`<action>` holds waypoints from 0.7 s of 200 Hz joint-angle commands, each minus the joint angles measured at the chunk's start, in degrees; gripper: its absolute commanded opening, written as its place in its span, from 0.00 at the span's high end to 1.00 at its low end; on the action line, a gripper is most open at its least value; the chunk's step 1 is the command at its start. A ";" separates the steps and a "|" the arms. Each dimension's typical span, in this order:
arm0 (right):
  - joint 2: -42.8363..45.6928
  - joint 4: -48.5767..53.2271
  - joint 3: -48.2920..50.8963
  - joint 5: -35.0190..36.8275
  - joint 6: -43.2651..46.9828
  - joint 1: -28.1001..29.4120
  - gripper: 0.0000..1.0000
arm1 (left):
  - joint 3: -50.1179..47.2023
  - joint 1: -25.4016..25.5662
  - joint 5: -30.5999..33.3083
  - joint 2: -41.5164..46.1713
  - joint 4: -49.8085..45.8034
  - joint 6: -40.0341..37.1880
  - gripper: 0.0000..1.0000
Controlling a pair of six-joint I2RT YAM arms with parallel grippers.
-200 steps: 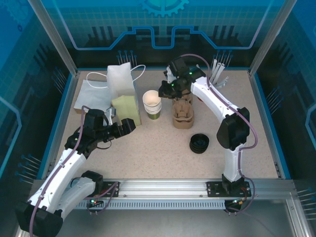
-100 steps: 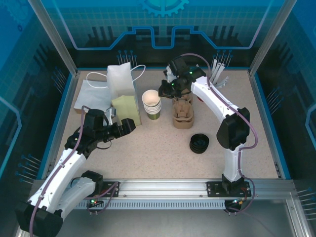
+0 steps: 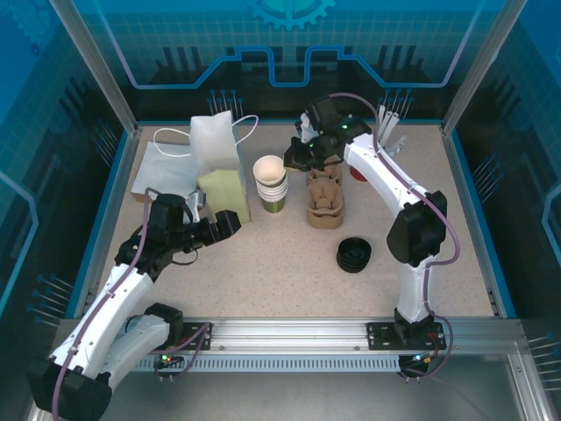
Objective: Pack the takeout coffee
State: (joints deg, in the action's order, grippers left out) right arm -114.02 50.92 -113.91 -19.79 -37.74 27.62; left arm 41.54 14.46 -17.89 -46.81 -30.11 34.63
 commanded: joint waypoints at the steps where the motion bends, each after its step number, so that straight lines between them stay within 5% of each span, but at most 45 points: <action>1: 4.08 -0.82 -1.38 -2.26 -0.98 -1.14 0.93 | 2.00 -0.04 -1.09 0.15 -0.26 0.92 0.01; 140: 17.52 4.04 -4.29 -4.22 1.85 -3.21 0.94 | 3.21 -0.02 -1.56 -0.81 2.14 2.72 0.01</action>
State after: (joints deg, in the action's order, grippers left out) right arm -101.30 52.16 -117.80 -22.15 -37.43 25.28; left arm 43.55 14.46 -17.91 -47.68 -29.98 36.16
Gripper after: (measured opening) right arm 0.063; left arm 0.987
